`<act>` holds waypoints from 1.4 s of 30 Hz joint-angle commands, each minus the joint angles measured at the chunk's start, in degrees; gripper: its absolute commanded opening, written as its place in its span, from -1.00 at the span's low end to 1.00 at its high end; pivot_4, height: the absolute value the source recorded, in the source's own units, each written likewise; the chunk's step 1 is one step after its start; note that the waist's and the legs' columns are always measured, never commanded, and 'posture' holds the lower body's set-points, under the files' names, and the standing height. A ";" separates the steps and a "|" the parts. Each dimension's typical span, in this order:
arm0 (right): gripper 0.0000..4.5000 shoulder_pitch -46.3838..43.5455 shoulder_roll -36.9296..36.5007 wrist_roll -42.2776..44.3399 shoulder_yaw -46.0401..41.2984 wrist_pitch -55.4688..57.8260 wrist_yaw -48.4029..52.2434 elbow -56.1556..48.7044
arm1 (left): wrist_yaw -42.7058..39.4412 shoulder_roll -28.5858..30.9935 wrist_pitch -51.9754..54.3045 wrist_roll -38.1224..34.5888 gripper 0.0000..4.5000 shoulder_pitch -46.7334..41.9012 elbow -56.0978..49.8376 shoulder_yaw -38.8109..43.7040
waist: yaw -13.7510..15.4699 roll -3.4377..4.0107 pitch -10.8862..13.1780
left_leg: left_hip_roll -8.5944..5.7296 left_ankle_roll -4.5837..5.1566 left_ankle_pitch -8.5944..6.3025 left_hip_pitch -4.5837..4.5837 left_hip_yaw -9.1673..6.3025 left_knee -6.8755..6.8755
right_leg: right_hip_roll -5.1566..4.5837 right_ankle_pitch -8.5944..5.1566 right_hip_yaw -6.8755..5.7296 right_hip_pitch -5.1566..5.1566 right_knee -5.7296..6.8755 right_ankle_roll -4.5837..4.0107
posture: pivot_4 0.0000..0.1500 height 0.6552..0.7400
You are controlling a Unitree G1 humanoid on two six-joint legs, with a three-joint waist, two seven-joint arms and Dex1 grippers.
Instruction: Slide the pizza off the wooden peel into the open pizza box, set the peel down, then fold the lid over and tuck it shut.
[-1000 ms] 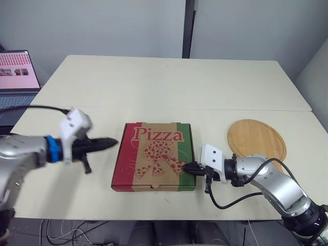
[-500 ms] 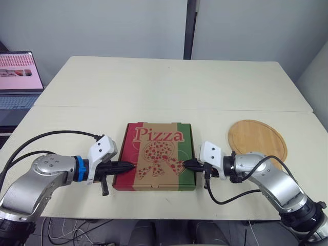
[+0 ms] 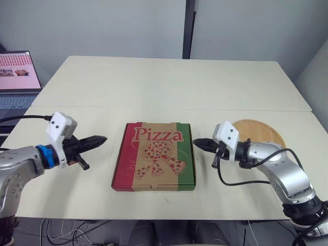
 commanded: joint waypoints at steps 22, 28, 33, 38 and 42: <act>-0.98 2.76 1.55 -6.69 3.75 -4.87 1.98 2.37 | -1.19 -7.47 -6.31 8.34 -1.00 -6.34 0.50 -19.67 | 0.25 -0.01 0.00 | -0.06 0.00 0.00 -0.07 -0.02 0.02 | -0.03 0.00 -0.01 0.01 -0.03 0.00 | 1.00 0.84; -0.98 2.58 0.42 -7.49 2.70 -4.66 1.64 3.31 | -3.25 -4.40 -7.88 9.39 -1.00 -4.93 2.05 -17.23 | 0.14 -0.01 0.00 | -0.05 0.00 0.00 -0.08 -0.03 0.02 | -0.02 0.00 -0.02 0.01 -0.03 0.00 | 1.00 0.84; -0.98 3.64 -5.09 -5.12 -3.67 -5.13 4.59 4.47 | -6.35 1.64 -8.91 9.18 -1.00 -2.08 4.89 -10.08 | 0.12 0.00 0.01 | -0.04 0.00 0.00 -0.07 -0.02 0.01 | -0.02 0.00 -0.03 0.00 -0.03 0.00 | 1.00 0.84; -0.98 5.86 -12.71 -2.46 -11.71 -12.45 11.16 11.69 | -10.02 7.69 -14.13 11.84 -1.00 4.52 10.40 -2.07 | 0.10 0.03 0.03 | -0.02 0.00 0.00 -0.03 0.01 -0.03 | -0.02 0.00 -0.03 0.01 -0.08 -0.01 | 1.00 0.84; -0.98 6.55 -19.79 -2.15 -15.27 -17.19 17.24 18.21 | -9.24 9.50 -17.86 15.37 -1.00 9.13 14.03 3.08 | 0.08 0.10 0.10 | -0.02 0.00 0.00 -0.02 0.08 -0.05 | -0.04 0.00 0.00 0.01 -0.18 -0.01 | 1.00 0.84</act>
